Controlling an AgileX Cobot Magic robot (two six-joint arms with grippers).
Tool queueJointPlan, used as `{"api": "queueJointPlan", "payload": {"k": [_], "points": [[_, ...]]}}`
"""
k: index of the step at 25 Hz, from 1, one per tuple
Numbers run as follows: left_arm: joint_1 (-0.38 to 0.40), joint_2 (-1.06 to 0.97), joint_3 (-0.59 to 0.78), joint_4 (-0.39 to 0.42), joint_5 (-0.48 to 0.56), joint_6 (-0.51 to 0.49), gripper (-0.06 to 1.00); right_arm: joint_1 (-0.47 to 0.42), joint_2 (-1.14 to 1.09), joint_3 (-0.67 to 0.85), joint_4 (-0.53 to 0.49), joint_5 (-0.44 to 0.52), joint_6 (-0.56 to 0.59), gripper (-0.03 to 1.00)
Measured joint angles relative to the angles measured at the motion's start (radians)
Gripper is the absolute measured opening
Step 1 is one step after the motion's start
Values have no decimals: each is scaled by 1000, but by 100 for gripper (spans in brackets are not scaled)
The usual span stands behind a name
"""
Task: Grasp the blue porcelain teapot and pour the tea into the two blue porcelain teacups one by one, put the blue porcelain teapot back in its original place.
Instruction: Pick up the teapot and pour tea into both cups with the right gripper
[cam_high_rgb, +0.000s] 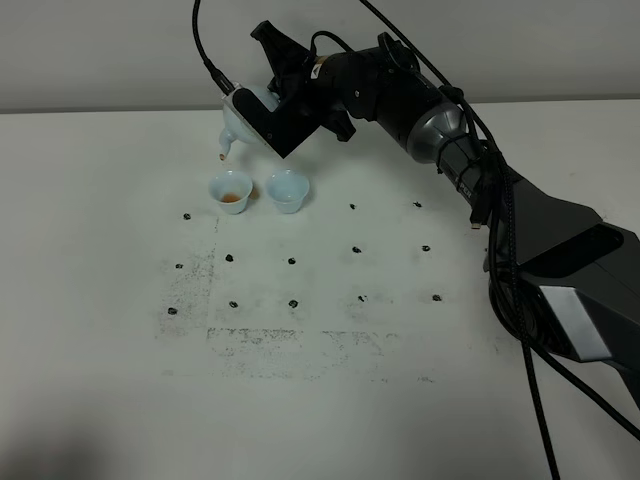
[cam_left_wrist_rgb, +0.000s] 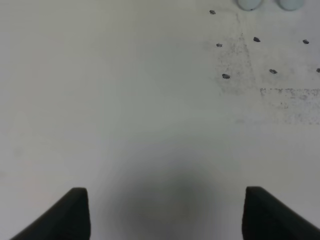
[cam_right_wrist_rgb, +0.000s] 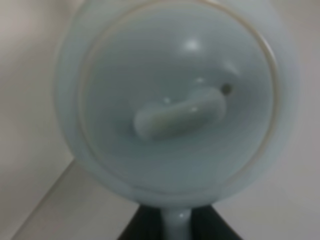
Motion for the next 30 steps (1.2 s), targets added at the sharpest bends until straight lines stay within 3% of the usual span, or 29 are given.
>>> {"api": "queueJointPlan", "payload": {"k": [30], "points": [[0,0,0,0,0,0,61,5,1,0,-95,-11,-2,4]]}}
